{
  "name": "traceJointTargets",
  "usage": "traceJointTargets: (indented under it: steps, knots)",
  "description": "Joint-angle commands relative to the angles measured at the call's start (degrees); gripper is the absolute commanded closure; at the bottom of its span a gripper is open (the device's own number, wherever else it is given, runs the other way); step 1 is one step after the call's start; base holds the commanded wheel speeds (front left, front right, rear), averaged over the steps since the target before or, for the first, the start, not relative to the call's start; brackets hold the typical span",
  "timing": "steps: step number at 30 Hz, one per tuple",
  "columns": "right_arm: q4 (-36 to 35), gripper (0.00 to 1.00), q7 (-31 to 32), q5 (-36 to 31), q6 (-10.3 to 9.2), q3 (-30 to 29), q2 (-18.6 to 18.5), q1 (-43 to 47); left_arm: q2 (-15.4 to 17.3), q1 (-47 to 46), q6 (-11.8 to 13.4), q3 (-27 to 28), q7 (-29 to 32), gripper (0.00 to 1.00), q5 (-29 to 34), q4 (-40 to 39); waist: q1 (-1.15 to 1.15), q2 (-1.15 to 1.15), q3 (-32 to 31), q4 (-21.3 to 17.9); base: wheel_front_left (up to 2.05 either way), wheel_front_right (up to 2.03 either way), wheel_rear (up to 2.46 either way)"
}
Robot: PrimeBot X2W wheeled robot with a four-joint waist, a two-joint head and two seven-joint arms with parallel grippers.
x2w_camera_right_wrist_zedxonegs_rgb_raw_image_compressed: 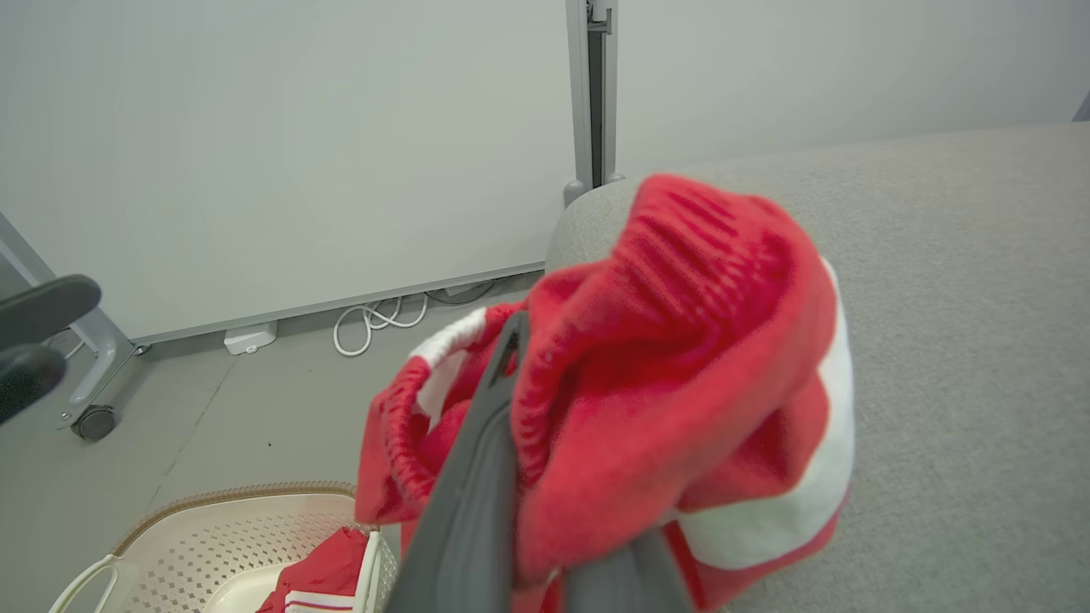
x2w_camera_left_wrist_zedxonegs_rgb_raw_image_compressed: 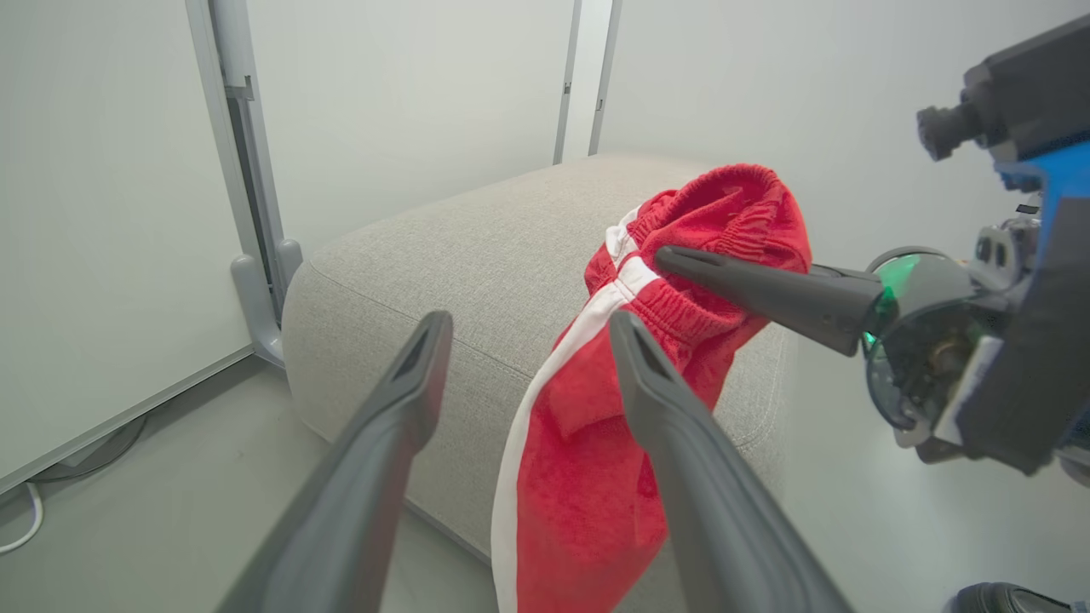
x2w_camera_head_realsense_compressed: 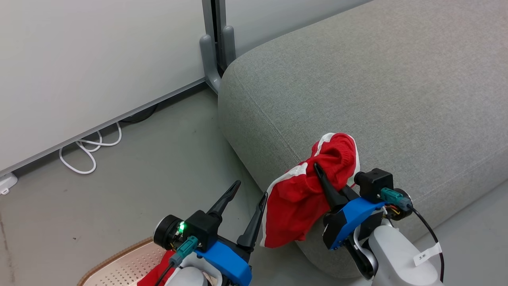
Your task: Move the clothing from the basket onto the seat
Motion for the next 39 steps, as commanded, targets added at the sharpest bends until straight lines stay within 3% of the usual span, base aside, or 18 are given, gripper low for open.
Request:
traceJointTargets:
  steps: [1,12,20,33,39]
  knots:
    - [-0.32,1.00,-0.33,0.19,0.03,-0.14,-0.07,0.66,0.46,-1.02,-0.10,0.13,-0.28,0.00,-0.40,0.02,0.00,0.00,0.01,0.02,0.00,0.00,0.00]
    - [-1.57,1.00,-0.34,1.53,0.03,-0.73,-0.07,-0.26,1.10,-1.14,-0.10,0.40,-0.29,0.00,0.09,-0.70,0.00,0.00,1.37,0.63,0.00,0.00,0.00]
    - [-4.08,1.00,-0.34,1.52,0.03,-5.01,-0.05,-5.45,2.62,-1.84,-0.10,0.72,-0.28,0.00,0.99,-2.47,0.00,0.00,5.56,0.65,0.00,0.00,0.00]
    - [-4.60,1.00,-0.30,-2.98,0.03,-18.97,-0.12,-20.55,7.84,-4.49,0.29,0.32,0.03,0.00,2.66,-9.13,0.00,0.00,16.45,1.06,0.00,0.00,0.00]
    - [-7.18,1.00,2.10,-1.09,0.03,-25.69,-2.10,-28.12,10.95,-5.23,1.13,1.26,1.60,0.00,3.44,-14.37,0.00,0.00,21.39,1.30,0.00,0.00,0.00]
